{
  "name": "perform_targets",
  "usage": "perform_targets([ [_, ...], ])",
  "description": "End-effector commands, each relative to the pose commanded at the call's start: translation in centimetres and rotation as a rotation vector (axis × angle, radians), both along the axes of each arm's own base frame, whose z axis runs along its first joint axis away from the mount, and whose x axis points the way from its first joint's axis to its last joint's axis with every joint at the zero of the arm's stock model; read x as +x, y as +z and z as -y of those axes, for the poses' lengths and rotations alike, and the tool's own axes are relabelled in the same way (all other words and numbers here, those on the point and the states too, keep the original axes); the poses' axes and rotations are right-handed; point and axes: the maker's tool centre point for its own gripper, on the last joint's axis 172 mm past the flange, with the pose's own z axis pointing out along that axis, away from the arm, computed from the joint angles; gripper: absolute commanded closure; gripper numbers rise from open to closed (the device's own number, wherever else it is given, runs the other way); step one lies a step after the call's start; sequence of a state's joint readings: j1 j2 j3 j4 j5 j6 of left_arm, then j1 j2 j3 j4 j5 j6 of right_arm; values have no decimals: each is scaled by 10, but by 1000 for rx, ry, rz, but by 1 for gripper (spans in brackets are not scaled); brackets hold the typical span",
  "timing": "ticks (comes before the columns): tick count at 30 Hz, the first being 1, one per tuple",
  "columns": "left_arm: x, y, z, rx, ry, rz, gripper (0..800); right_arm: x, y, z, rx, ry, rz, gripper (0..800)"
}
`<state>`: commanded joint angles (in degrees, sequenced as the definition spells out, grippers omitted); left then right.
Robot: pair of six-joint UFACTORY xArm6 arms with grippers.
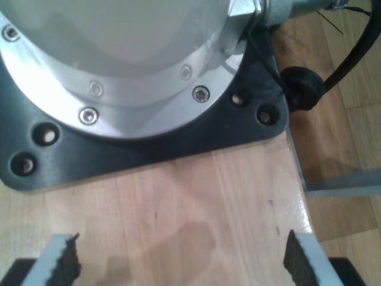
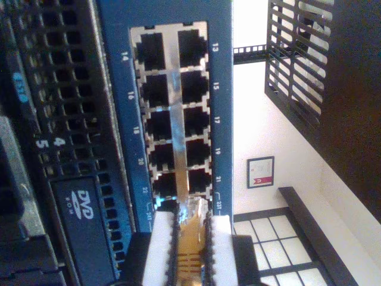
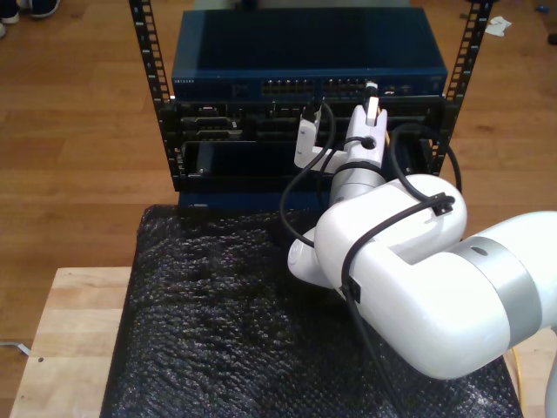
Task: Grab the cable and plug it in
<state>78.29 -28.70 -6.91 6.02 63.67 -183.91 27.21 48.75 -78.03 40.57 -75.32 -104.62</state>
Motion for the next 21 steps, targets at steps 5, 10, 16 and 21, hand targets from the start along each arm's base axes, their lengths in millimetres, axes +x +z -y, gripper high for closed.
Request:
perform_targets([
  [5,0,0,0,0,0,0,0,-2,0,-4,0,5,0,800],
  [10,0,0,0,0,0,0,0,-6,-1,-5,-7,7,-7,800],
  [16,0,0,0,-1,0,0,0,-6,2,-3,-3,6,-1,800],
  [21,0,0,0,0,0,0,0,-7,7,-2,-1,2,6,800],
])
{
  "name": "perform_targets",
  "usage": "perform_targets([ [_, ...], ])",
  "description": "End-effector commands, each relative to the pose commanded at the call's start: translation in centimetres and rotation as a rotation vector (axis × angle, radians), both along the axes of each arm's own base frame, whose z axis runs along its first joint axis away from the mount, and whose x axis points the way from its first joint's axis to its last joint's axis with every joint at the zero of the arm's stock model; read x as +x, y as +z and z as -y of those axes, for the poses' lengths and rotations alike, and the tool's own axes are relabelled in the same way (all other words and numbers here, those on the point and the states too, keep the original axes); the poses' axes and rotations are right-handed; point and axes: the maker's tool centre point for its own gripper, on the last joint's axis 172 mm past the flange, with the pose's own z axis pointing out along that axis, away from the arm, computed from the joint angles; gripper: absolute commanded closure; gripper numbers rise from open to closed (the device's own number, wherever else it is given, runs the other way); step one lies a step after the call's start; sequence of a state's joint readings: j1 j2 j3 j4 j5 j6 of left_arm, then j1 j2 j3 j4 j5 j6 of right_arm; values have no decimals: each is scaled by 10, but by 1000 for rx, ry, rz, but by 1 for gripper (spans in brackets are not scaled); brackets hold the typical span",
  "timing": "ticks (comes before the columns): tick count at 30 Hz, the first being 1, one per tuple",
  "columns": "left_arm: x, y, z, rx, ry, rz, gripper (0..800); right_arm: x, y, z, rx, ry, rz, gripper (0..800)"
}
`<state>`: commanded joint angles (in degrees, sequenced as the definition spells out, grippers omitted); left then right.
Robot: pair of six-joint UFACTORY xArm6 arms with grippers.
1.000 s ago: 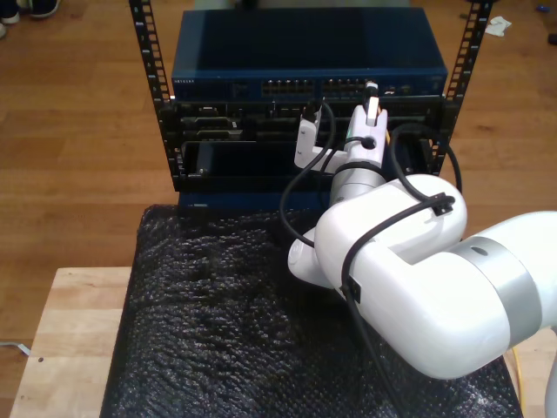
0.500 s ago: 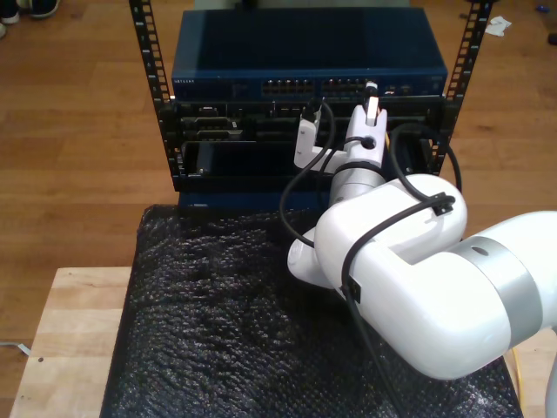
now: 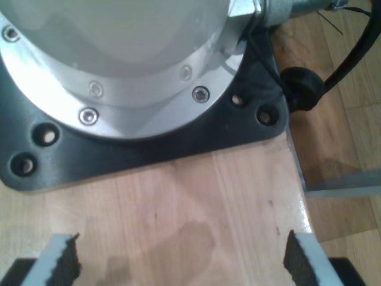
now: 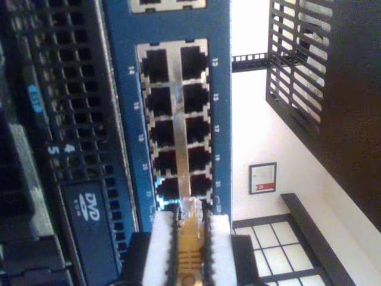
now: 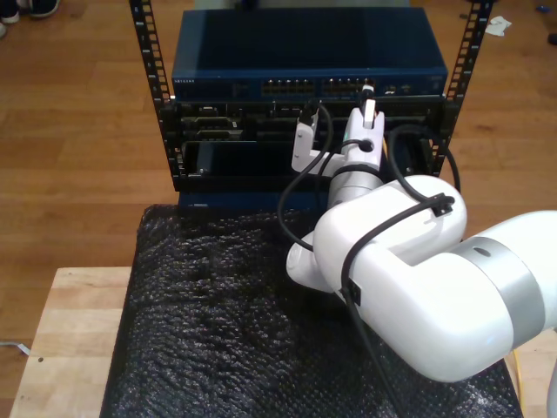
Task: Grab the cable and plug it in
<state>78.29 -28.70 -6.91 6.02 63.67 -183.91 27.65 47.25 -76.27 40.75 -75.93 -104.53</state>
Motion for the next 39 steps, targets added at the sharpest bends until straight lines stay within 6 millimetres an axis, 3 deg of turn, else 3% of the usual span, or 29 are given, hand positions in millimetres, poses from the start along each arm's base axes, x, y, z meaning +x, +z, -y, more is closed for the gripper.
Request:
perform_targets([
  [20,0,0,0,0,0,0,0,4,3,13,7,-18,-2,800],
  [39,0,0,0,-1,0,0,0,2,-1,10,3,-10,-11,800],
])
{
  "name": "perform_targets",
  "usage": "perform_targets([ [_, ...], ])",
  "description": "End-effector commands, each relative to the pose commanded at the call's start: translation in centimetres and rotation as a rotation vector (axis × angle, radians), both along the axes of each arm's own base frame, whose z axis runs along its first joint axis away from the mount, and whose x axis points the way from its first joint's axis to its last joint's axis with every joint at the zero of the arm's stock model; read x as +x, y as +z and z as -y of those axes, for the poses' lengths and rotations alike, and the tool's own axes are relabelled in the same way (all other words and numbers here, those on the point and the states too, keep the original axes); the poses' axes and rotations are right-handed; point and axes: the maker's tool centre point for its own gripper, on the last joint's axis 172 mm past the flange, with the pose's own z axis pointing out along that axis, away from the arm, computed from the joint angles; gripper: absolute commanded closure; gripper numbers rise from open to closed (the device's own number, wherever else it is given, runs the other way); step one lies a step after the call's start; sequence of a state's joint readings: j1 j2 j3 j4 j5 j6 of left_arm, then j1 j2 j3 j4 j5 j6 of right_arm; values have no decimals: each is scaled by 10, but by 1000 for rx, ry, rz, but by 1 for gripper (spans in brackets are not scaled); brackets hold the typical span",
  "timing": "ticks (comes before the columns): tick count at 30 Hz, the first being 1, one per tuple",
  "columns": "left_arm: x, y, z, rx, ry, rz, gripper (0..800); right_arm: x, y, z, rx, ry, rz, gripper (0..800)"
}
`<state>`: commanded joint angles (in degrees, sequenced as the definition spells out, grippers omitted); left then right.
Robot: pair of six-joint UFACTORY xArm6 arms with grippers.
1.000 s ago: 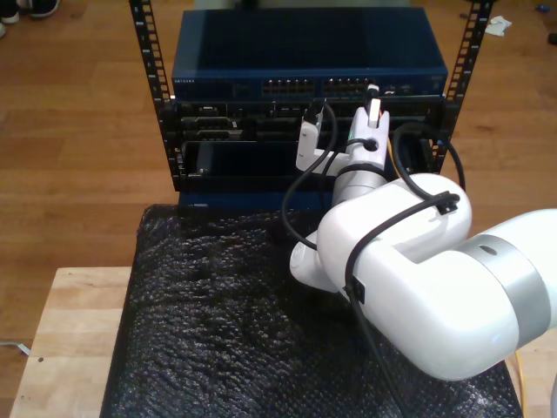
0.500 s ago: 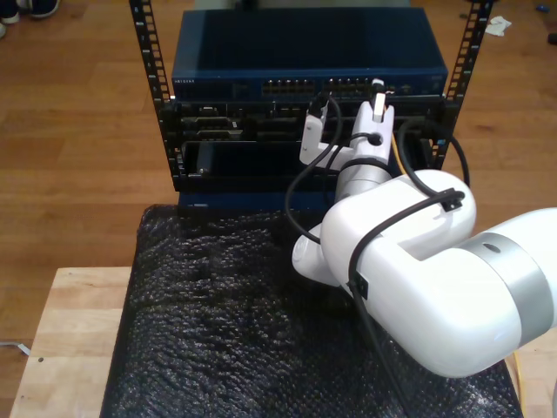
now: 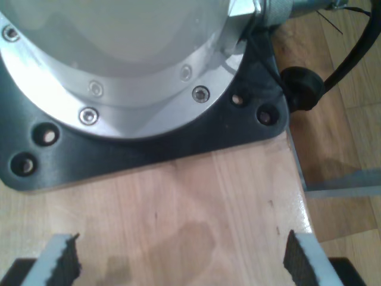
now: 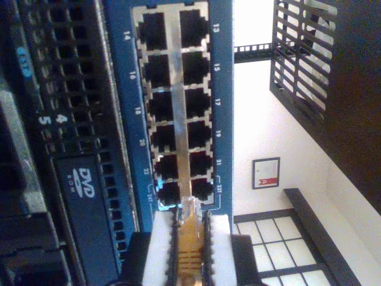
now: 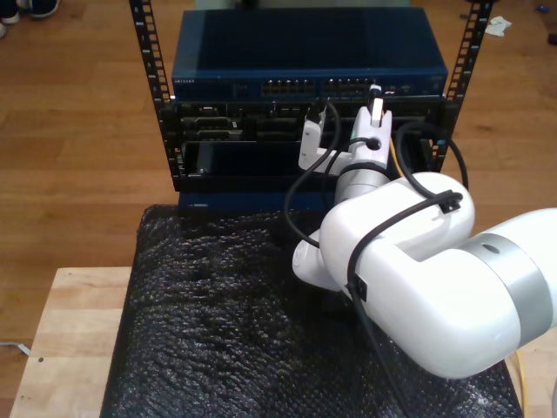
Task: Grab the cable and plug it in
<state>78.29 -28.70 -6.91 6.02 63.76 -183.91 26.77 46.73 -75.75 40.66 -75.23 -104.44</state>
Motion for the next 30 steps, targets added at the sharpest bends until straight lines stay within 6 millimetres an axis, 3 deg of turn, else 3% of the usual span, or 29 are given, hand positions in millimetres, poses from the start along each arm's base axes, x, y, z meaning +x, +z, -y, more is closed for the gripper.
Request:
perform_targets([
  [30,0,0,0,1,0,0,0,6,1,-6,15,14,-10,800],
])
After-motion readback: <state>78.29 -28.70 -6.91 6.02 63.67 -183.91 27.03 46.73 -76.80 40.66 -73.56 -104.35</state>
